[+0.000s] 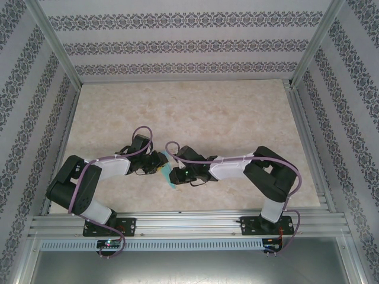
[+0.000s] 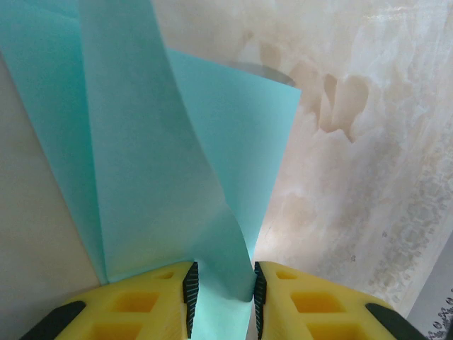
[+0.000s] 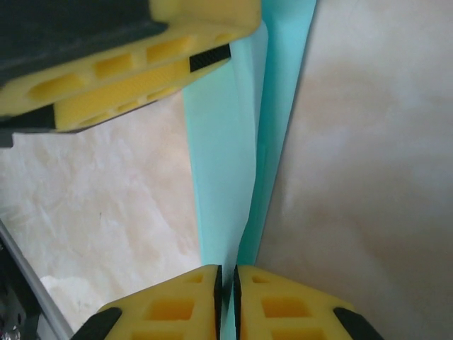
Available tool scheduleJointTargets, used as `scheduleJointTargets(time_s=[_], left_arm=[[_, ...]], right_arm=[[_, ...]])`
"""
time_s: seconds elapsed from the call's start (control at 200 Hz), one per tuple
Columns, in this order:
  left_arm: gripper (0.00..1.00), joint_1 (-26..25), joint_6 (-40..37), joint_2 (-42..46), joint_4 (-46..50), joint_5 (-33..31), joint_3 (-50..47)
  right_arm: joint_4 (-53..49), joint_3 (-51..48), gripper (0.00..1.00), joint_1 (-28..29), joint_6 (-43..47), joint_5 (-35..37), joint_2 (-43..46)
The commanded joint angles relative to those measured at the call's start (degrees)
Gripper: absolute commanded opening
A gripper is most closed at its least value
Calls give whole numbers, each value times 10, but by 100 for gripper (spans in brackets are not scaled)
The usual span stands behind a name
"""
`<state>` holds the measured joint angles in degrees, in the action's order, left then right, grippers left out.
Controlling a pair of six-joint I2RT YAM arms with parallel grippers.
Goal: Fold a paper plane with a square sheet of paper (pick it up from the middle)
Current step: Fold the wing for the fifth time at the center of the table.
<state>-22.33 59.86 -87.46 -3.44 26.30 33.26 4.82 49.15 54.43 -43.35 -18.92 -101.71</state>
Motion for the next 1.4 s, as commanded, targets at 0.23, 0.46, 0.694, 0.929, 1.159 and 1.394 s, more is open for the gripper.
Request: scheduleJointTargets(time_s=[0.23, 0.46, 0.694, 0.929, 1.159, 1.394], left_arm=[[32, 7, 1, -16, 67, -36, -1], [32, 7, 5, -16, 68, -35, -3], [32, 7, 11, -15, 69, -34, -5], [31, 7, 15, -11, 73, -33, -3], [32, 6, 22, -9, 79, -31, 3], [32, 7, 21, -11, 93, -30, 13]], right_arm=[[21, -20, 12, 8, -41, -33, -5], [45, -19, 8, 20, -47, -57, -42], [-20, -7, 12, 35, -29, 11, 5], [-61, 3, 36, 50, -54, 77, 36], [-245, 106, 44, 134, 5, 303, 22], [-291, 163, 43, 179, 44, 374, -27]])
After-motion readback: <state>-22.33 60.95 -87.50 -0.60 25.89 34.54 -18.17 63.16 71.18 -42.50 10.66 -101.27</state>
